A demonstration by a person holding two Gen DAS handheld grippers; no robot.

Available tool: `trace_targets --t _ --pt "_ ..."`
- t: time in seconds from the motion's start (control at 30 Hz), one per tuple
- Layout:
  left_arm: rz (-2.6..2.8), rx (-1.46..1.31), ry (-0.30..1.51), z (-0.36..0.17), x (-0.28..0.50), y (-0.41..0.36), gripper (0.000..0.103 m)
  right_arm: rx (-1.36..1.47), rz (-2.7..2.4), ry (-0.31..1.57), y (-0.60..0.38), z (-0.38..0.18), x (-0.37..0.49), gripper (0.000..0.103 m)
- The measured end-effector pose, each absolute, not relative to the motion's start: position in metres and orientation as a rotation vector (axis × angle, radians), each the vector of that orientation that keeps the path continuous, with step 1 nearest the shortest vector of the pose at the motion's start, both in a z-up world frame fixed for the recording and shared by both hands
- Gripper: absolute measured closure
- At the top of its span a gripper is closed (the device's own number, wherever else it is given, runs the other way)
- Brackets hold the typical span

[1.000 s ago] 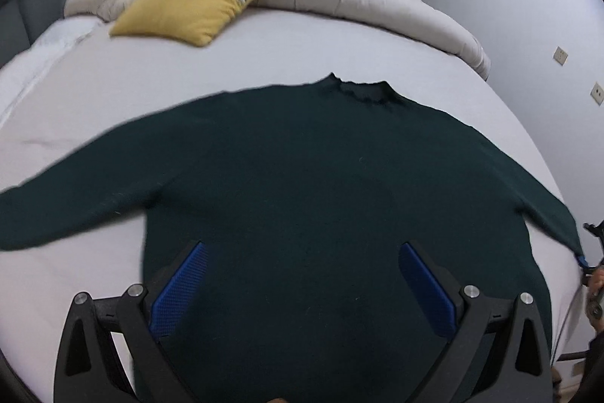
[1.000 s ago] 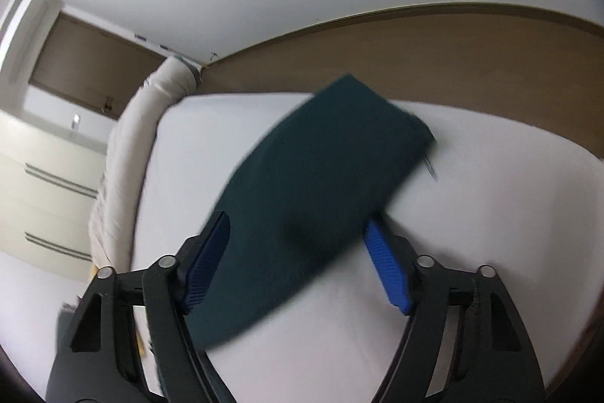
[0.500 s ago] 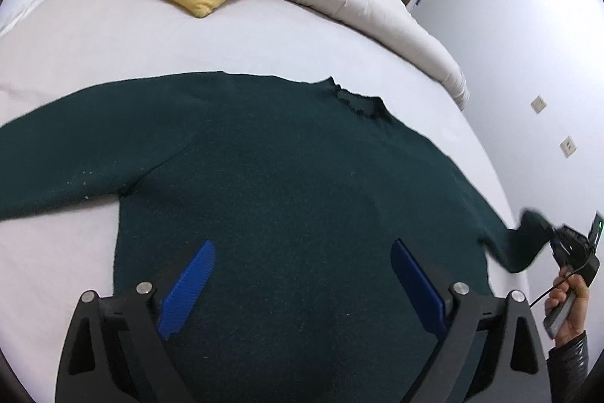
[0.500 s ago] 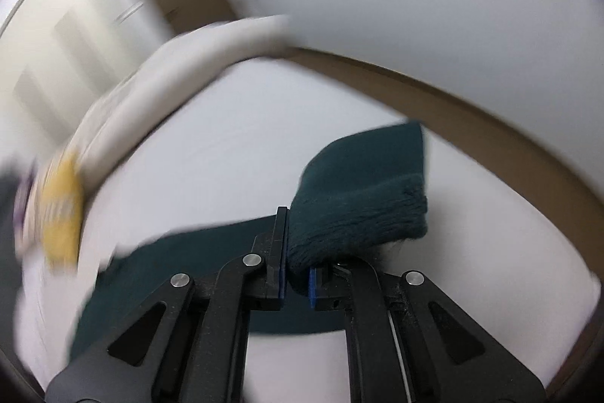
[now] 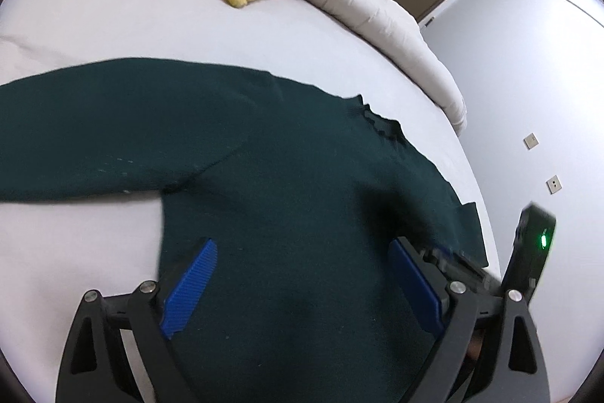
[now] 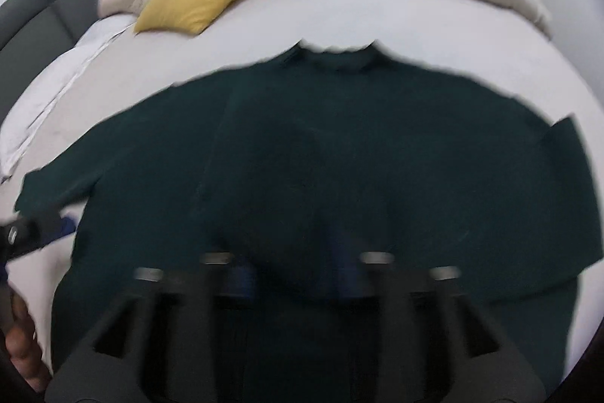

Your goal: Fold small clothes

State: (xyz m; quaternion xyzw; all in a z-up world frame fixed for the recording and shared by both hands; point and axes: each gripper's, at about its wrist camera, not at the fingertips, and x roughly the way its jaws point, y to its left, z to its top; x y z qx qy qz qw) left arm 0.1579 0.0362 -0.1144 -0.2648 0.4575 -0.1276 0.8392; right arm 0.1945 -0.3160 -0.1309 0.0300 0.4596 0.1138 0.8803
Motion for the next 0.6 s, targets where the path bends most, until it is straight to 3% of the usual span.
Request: trace_targets --t 0.23,0.3,0.37,0.5,0.57,0.6 --pt "-0.339 -0.518 1.022 -0.126 0.189 -0.011 0.010 0.148 0.230 0.869 -0.350 -0.129 0.126 0.038" --pt "-0.358 -0.493 1.044 -0.130 0.206 -0.035 0.014 0.230 0.154 0.847 -0.386 -0.120 0.109 0.038" --pt "-0.377 -0.440 1.075 -0.134 0.221 -0.060 0.032 0.300 0.062 0.817 -0.426 -0.119 0.104 0.038" --pt "-0.346 -0.348 1.104 -0.142 0.244 -0.091 0.052 0.422 -0.077 0.806 -0.492 -0.122 0.102 0.038" --pt "-0.330 -0.329 1.100 -0.139 0.246 -0.095 0.084 0.520 -0.116 0.804 -0.522 -0.128 0.104 0.038" --pt "-0.339 -0.337 1.094 -0.137 0.246 -0.096 0.089 0.569 -0.117 0.803 -0.534 -0.131 0.102 0.038"
